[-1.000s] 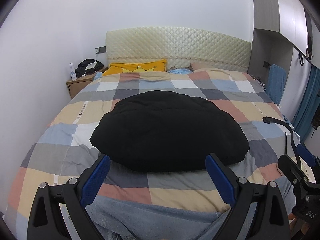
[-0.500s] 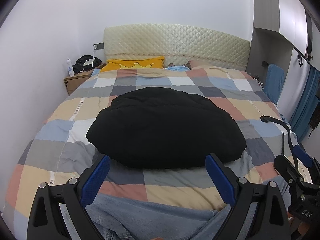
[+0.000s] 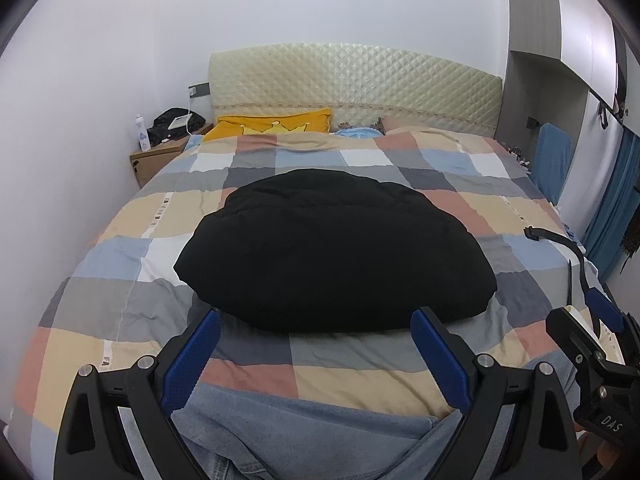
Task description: Fold large clothes
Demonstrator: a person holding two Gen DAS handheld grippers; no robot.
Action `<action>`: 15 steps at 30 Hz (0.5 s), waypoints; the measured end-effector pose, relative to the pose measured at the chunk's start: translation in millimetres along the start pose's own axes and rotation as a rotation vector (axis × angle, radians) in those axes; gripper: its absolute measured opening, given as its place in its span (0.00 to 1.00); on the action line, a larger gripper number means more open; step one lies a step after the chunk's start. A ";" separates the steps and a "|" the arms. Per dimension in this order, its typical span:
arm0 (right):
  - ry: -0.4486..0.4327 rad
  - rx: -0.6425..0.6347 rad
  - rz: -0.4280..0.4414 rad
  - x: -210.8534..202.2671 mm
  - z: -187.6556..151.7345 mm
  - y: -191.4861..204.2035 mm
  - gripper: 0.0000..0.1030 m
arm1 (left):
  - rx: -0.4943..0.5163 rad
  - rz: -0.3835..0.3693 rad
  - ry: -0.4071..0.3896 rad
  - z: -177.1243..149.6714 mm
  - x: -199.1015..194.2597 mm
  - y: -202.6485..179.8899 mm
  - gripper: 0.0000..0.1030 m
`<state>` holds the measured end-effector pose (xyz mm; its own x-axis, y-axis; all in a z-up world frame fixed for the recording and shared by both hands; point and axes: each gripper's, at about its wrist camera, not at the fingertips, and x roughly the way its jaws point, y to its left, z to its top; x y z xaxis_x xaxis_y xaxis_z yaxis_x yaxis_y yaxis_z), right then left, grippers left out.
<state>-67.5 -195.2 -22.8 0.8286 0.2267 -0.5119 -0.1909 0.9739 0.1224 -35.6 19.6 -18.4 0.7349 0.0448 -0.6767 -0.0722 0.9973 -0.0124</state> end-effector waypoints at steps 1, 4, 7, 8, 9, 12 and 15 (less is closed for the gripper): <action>0.001 -0.004 0.002 0.3 -0.3 0.0 1.00 | 0.000 0.000 -0.001 0.0 0.0 0.2 0.94; -0.001 -0.008 0.000 1.2 -0.6 -0.1 1.00 | 0.000 -0.003 0.001 -0.2 0.8 0.0 0.94; 0.004 -0.004 0.002 1.3 -0.9 0.6 1.00 | 0.000 -0.002 0.001 -1.2 1.3 0.1 0.94; 0.005 -0.003 0.002 1.2 -0.7 0.7 1.00 | 0.000 -0.002 0.000 -1.6 0.8 0.2 0.94; 0.006 -0.003 0.003 1.1 -0.2 0.9 1.00 | 0.000 -0.003 0.001 -1.7 0.6 0.3 0.94; 0.003 -0.007 0.002 1.2 0.3 1.3 1.00 | -0.001 -0.002 -0.004 -2.1 0.0 -0.3 0.94; 0.004 -0.010 0.000 3.3 1.8 2.1 1.00 | 0.001 0.001 0.000 -1.6 0.4 -1.0 0.94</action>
<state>-64.3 -192.4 -22.7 0.8262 0.2272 -0.5155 -0.1966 0.9738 0.1140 -36.3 18.5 -19.8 0.7349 0.0459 -0.6767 -0.0725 0.9973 -0.0111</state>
